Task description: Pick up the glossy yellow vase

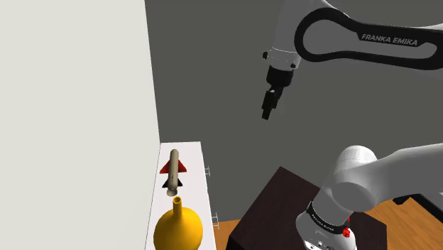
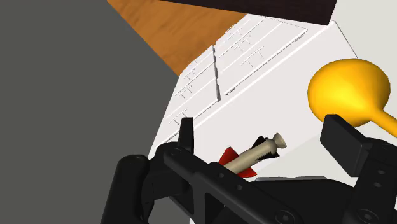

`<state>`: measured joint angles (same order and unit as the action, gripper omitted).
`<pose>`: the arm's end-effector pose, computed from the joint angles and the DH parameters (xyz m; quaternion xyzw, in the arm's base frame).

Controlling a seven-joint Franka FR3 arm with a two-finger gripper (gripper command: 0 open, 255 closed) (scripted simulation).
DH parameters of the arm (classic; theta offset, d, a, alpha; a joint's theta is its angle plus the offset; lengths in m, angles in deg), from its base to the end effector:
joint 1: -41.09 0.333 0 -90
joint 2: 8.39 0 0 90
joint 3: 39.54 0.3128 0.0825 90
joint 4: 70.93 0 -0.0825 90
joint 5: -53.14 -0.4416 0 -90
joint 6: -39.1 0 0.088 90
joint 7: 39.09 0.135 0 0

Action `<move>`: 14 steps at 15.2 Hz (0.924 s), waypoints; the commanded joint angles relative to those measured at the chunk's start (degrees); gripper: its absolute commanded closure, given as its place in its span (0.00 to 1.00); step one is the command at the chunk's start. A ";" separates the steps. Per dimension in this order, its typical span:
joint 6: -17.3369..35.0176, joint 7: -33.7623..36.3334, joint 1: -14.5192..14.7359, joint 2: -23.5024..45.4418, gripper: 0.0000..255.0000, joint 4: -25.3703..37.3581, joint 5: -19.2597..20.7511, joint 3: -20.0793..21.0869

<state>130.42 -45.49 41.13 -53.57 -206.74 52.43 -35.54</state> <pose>0.3676 0.0310 0.5549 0.9965 0.0807 0.0048 0.0187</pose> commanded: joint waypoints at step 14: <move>12.67 13.66 4.19 16.48 0.00 0.21 -7.16 13.61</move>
<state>142.05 -32.78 45.16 -38.82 -206.98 45.54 -22.84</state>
